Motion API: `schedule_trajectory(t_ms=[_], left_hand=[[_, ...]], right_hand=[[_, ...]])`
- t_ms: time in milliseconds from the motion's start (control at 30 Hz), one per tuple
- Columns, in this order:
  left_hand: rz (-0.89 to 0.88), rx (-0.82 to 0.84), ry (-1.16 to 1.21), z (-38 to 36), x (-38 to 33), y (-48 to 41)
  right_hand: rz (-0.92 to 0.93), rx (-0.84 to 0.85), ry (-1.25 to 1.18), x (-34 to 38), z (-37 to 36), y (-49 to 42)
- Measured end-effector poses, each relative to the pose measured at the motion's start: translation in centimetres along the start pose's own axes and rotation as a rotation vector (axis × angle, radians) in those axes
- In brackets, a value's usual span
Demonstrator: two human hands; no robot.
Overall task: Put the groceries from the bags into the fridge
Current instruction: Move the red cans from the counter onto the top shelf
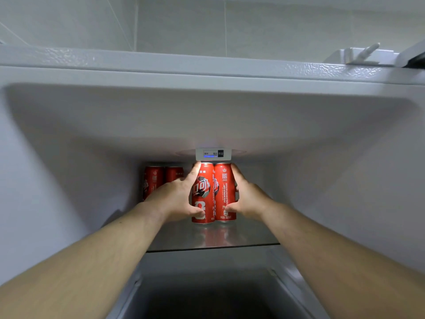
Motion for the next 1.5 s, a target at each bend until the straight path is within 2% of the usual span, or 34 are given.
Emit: schedule_trajectory(t_ms=[133, 300, 367, 433, 700, 867, 1000, 1267, 1333, 1500], left_hand=[[0.002, -0.002, 0.015, -0.8, -0.1, -0.6], [0.15, 0.014, 0.191, -1.6, 0.9, -1.4], [0.183, 0.047, 0.119, -1.5, 0.8, -1.4], [0.208, 0.08, 0.039, -1.5, 0.9, -1.4], [0.316, 0.098, 0.003, -1.7, 2.7, -1.7], [0.31, 0.179, 0.021, -2.3, 4.0, -2.4], [0.327, 0.175, 0.107, -2.7, 4.2, -2.9], [0.28, 0.168, -0.001, -3.1, 4.3, -3.1], [0.272, 0.142, -0.016, -3.0, 4.4, -3.1], [0.194, -0.061, -0.041, -2.0, 3.8, -3.2]], right_hand=[[-0.082, -0.003, -0.013, -0.5, -0.4, -0.8], [-0.221, 0.14, -0.12, -1.5, -0.3, -1.9], [-0.242, 0.166, -0.164, -1.5, -0.2, -2.3], [-0.247, 0.177, -0.178, -1.5, -0.2, -2.6], [-0.215, 0.206, -0.166, -1.9, -1.6, -4.5], [-0.211, 0.236, -0.12, -2.1, -1.9, -5.4], [-0.211, 0.241, -0.103, -2.4, -2.0, -6.0], [-0.172, 0.284, 0.017, -2.2, -2.5, -6.5], [-0.157, 0.267, 0.028, -2.3, -2.8, -6.6], [-0.022, 0.125, -0.003, -2.3, -2.9, -6.5]])
Point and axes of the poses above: each hand's wrist, its own y-axis away from the middle knuckle, its own z-axis out of the back of the hand, x = y × z, the point moved 2 cm from there along -y, towards the middle knuckle, and after that the axes turned 1 degree about y, right-handed, at the moved point
